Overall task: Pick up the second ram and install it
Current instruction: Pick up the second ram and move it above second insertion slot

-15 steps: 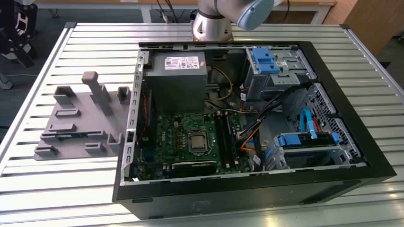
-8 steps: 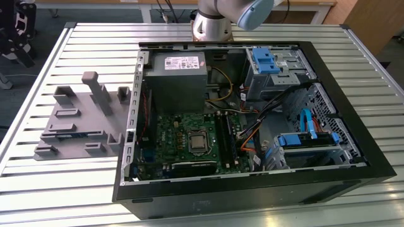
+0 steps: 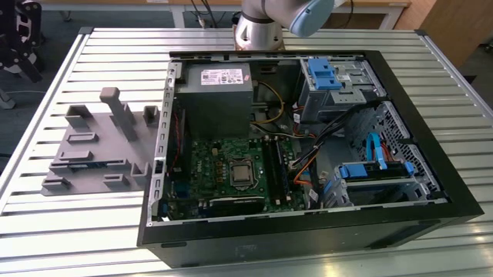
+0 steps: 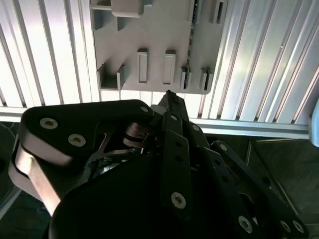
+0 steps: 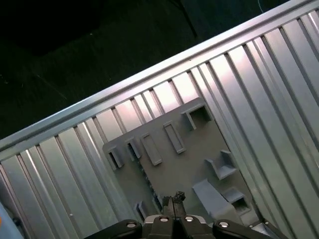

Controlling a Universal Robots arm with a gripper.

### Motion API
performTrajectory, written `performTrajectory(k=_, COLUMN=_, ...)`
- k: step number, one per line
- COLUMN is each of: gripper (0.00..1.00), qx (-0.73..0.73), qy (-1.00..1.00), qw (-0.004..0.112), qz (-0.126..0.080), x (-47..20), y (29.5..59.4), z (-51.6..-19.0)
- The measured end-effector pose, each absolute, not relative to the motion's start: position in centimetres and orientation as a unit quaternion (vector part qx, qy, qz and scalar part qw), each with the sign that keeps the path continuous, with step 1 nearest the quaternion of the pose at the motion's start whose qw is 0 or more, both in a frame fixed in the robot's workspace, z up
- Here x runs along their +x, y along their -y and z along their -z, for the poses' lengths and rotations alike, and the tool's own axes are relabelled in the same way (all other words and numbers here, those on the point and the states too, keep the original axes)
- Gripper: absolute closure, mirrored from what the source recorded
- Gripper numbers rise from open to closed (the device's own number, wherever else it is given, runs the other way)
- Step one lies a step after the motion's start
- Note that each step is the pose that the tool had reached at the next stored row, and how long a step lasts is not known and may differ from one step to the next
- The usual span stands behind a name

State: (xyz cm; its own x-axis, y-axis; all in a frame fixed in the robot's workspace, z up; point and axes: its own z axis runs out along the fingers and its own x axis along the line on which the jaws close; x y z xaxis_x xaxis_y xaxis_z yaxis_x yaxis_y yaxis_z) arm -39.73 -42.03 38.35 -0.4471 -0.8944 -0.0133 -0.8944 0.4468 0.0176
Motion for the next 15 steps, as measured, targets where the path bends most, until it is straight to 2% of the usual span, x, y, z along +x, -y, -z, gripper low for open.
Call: performTrajectory(k=15, gripper=0.89, qx=-0.602, qy=-0.799, qw=0.000, qz=-0.011, x=-39.76, y=42.03, z=-38.29)
